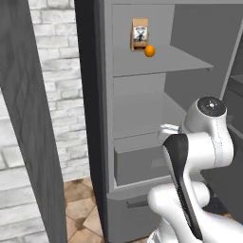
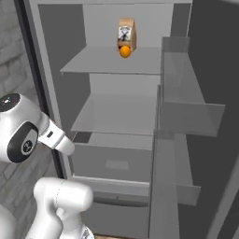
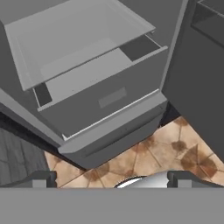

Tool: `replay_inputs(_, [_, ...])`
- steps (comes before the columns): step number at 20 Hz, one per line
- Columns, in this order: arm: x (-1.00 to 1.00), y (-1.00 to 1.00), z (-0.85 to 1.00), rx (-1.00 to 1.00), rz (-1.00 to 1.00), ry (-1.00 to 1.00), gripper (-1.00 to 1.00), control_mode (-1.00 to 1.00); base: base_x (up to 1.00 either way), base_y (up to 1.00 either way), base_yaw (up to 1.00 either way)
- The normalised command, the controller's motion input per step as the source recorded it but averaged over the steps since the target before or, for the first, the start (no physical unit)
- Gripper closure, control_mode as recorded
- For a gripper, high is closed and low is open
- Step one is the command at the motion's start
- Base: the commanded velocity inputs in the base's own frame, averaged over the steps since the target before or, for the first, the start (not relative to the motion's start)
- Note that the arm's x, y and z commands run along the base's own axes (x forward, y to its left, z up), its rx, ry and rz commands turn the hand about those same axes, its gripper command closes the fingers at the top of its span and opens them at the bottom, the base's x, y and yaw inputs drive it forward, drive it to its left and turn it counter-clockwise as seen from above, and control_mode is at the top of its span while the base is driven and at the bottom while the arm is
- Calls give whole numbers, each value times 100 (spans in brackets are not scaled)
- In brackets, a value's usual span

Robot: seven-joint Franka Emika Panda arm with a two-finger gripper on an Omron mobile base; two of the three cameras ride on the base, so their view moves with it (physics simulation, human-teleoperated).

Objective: Pick the apple and orange from the fridge and place them on the plate next to the blender to make a fruit smoothie.

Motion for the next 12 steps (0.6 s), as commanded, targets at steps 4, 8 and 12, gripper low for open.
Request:
replay_inputs(4, [0,0,0,0,0,0,-100,100,42,-18,0])
replay_inputs(8, [0,0,0,0,0,0,-100,100,47,-21,0])
replay_inputs(12, [0,0,0,0,0,0,-100,100,39,-21,0])
